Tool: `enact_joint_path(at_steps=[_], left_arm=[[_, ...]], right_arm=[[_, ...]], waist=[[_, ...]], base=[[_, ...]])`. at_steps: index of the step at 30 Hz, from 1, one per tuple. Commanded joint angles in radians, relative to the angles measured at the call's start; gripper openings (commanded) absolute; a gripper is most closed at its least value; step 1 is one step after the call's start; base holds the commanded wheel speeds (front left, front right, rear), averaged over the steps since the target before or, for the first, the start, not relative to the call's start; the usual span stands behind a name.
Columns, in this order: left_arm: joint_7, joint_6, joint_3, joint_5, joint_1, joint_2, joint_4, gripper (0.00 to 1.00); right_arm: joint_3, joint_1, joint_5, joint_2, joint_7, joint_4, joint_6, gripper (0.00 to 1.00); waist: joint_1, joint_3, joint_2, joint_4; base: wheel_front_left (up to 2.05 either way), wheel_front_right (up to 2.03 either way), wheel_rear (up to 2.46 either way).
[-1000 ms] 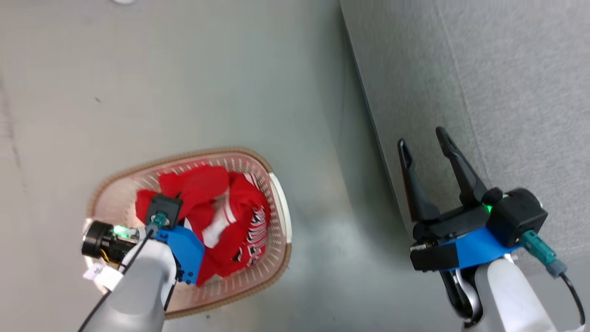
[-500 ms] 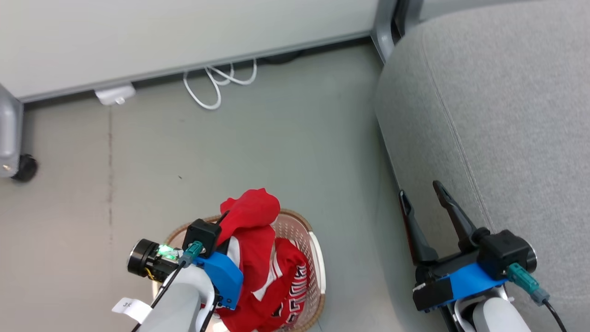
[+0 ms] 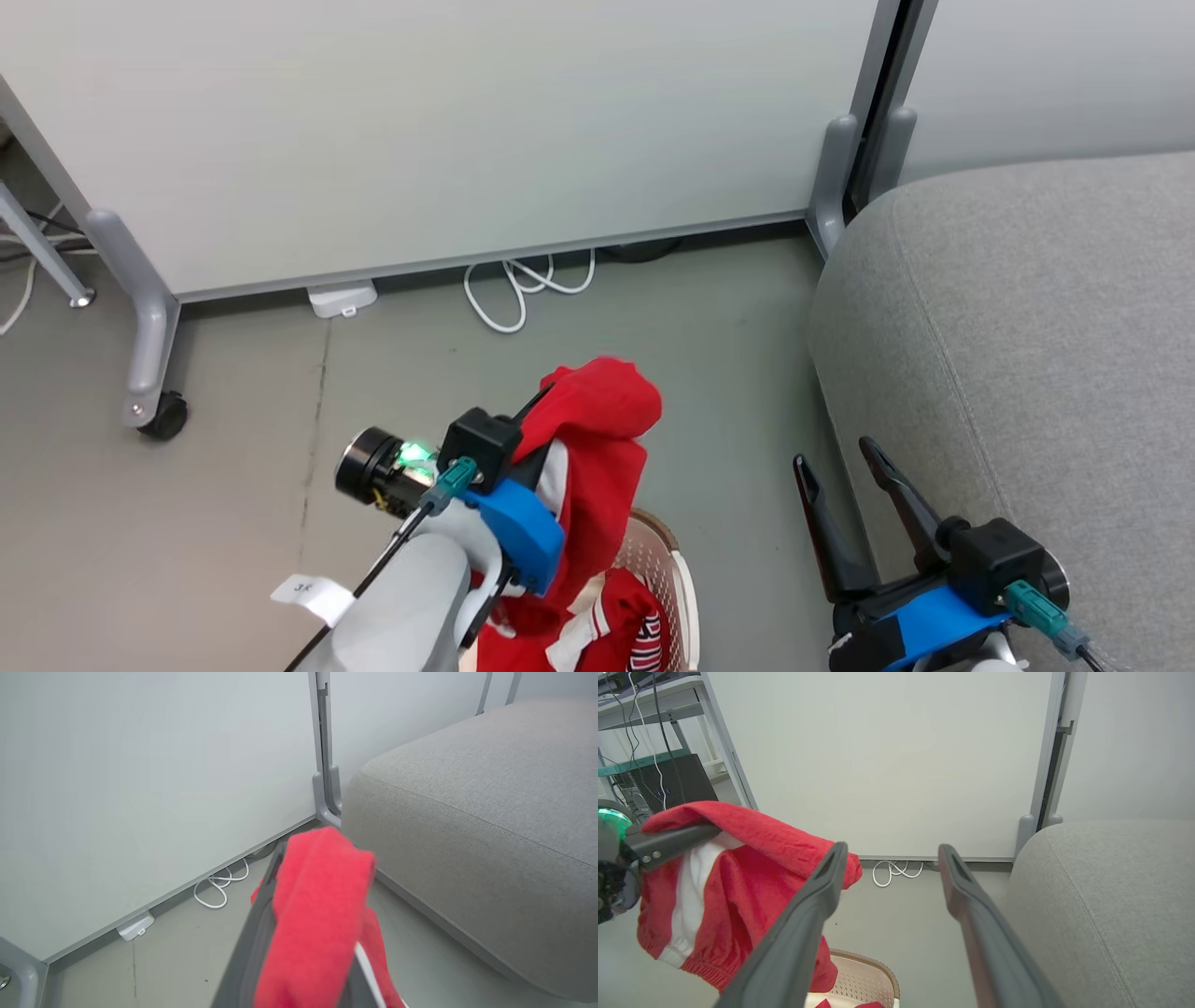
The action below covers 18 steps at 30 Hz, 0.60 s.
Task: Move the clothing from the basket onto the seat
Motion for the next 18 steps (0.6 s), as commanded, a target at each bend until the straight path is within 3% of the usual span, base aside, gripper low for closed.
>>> enact_joint_path(at_steps=[1, 8, 18], left_arm=[[-0.005, -0.007, -0.020, -0.025, -0.026, -0.002, -0.015, 0.00], [0.028, -0.006, -0.137, -0.180, -0.091, -0.002, -0.091, 0.00], [0.084, 0.015, -0.261, -0.313, -0.195, -0.002, -0.155, 0.00]], right_arm=[[0.005, 0.016, 0.007, -0.003, 0.003, 0.001, 0.001, 1.00], [0.028, 0.034, 0.022, -0.003, 0.012, 0.003, 0.001, 1.00], [0.044, 0.040, 0.028, -0.003, 0.016, 0.003, 0.001, 1.00]], waist=[[0.0002, -0.020, -0.0001, 0.001], [0.0002, -0.059, -0.0001, -0.009], [0.0002, -0.064, -0.0001, -0.022]], base=[[0.00, 0.00, 0.00], [0.00, 0.00, 0.00], [0.00, 0.00, 0.00]])
